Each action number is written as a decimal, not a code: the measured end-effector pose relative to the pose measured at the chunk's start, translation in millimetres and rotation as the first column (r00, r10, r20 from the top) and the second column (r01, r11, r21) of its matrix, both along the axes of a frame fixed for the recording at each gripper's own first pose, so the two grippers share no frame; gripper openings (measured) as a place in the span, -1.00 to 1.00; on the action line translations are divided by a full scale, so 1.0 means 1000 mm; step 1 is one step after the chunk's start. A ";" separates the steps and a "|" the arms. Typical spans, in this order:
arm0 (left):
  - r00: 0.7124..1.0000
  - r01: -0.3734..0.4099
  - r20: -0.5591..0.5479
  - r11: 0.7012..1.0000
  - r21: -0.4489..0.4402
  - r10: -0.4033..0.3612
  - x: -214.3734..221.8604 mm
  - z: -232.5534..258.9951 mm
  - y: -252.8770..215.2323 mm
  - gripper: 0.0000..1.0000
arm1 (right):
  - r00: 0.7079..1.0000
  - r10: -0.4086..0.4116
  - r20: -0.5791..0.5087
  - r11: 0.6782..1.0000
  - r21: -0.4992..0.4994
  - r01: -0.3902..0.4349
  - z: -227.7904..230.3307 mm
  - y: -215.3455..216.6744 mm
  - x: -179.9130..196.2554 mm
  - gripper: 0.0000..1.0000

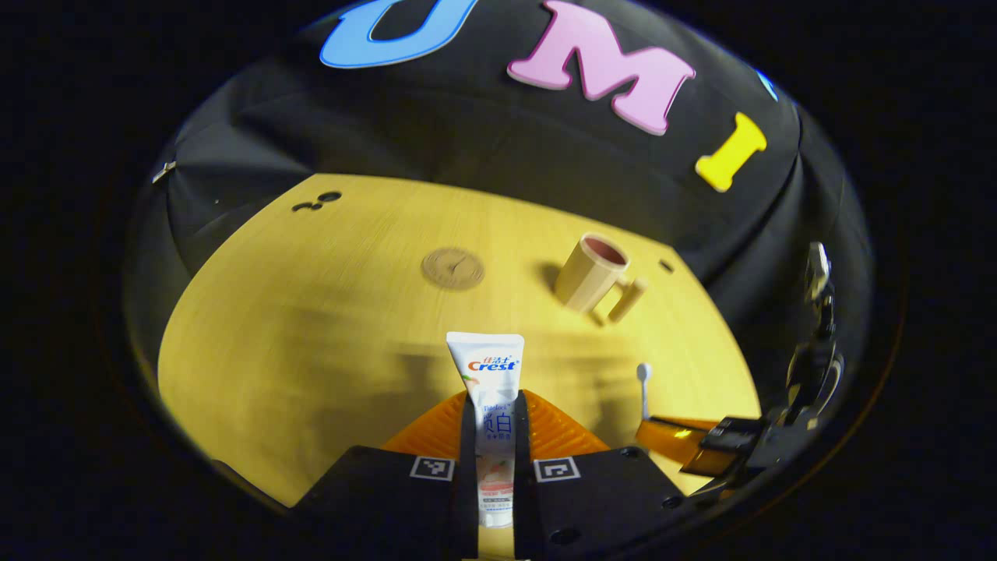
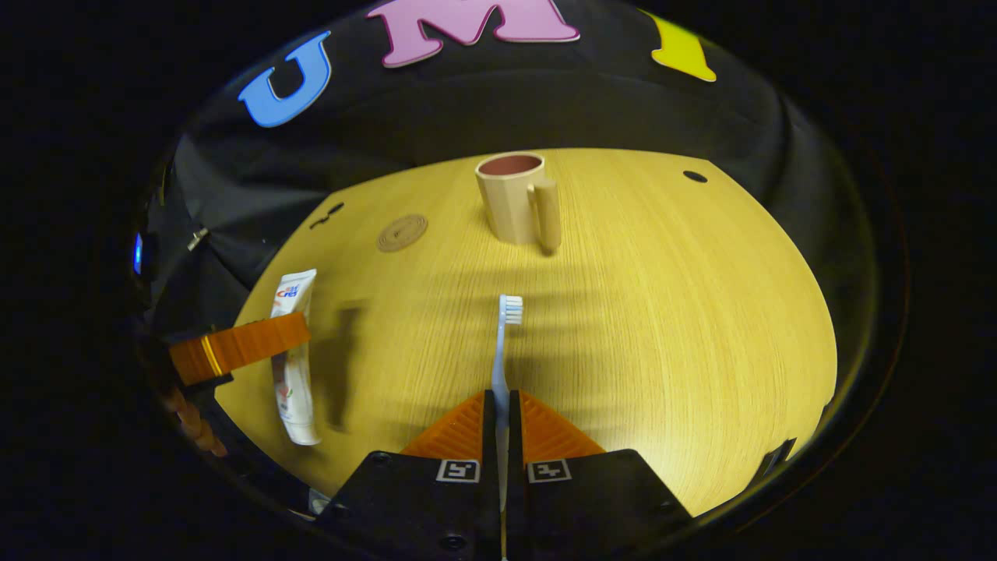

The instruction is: Put the toothbrush and toothpaste on the desktop into the cup, then pick up the cup and place it on the coaster on the desktop.

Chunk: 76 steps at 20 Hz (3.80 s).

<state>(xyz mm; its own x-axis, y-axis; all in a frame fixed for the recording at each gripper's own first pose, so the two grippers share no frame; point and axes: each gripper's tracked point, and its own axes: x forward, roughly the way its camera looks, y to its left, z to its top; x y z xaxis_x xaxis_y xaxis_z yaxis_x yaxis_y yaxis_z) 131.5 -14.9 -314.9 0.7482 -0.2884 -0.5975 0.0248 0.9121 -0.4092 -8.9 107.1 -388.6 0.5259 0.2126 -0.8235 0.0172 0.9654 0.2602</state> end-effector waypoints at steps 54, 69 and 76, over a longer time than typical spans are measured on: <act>0.944 -0.128 0.288 0.983 -0.135 0.163 0.113 0.021 -0.078 0.04 | 0.856 -0.243 0.456 0.927 0.369 0.067 0.082 -0.053 0.293 -0.86; 0.953 -0.116 0.273 0.990 -0.075 0.133 0.061 0.016 -0.069 0.03 | 0.866 -0.228 0.446 0.951 0.291 0.102 0.013 -0.031 0.285 -0.86; 0.955 -0.120 0.263 0.990 -0.070 0.134 0.057 0.010 -0.068 0.03 | 0.908 -0.150 0.392 0.962 0.270 0.042 -0.013 -0.018 0.263 -0.67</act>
<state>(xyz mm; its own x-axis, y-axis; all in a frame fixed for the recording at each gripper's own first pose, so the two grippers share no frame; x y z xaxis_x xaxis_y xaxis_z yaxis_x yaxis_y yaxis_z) 188.5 -82.8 -305.2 0.9105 -0.2064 -0.3582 0.0248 0.8922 -0.4510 254.6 89.0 -401.7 0.8301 0.3141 -0.4607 -0.0522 0.8664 0.4966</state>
